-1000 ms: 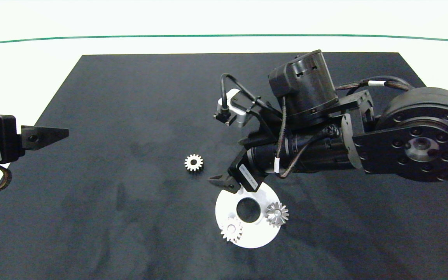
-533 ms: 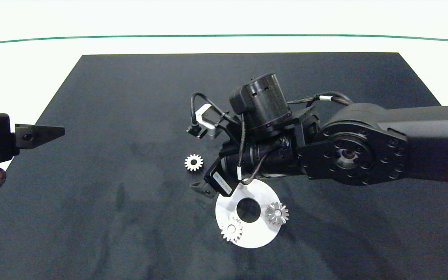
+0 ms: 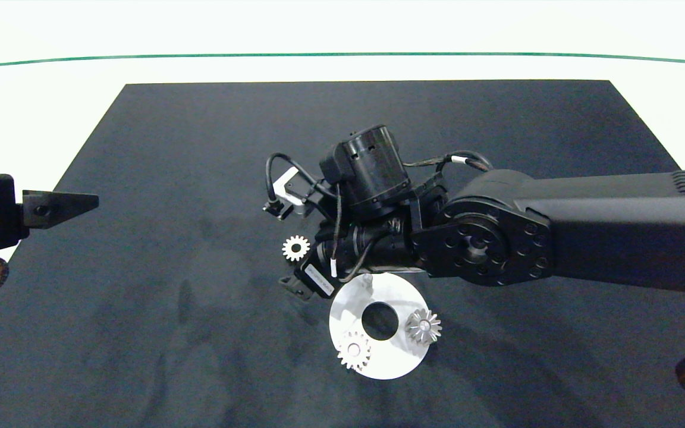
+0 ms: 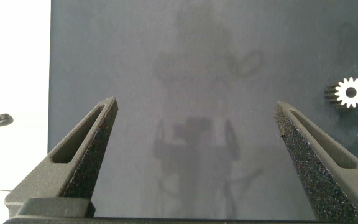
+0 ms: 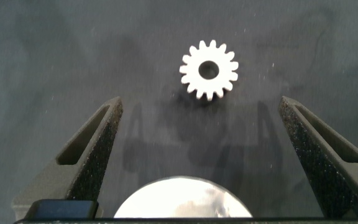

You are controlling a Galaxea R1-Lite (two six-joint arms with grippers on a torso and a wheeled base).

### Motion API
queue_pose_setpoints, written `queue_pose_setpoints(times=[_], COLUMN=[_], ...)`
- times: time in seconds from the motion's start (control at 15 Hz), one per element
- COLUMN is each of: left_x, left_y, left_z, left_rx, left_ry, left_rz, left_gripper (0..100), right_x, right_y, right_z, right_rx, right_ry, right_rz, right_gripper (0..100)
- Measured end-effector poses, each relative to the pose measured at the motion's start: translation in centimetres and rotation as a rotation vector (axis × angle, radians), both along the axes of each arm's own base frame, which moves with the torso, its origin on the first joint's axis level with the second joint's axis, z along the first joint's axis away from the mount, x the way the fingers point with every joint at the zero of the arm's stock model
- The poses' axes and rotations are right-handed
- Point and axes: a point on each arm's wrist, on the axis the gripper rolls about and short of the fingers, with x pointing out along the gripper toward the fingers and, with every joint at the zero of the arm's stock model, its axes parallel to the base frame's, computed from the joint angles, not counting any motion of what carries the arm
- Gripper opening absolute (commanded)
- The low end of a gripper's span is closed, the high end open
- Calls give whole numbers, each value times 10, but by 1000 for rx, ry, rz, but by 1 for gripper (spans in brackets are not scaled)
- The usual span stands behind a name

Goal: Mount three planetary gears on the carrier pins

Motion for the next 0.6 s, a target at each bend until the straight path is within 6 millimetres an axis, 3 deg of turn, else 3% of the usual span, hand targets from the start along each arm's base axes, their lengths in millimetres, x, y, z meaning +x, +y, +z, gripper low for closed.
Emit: queue_pose_setpoints(times=[0.6], left_x=[-2], left_y=[0], left_z=[1], left_rx=[0], left_ry=[-8], left_rz=[-1], left_gripper=[100], right_x=[12], right_y=[13], right_z=[-2], right_rx=[1], right_ry=[-10], right_rz=[-4], right_gripper=[100])
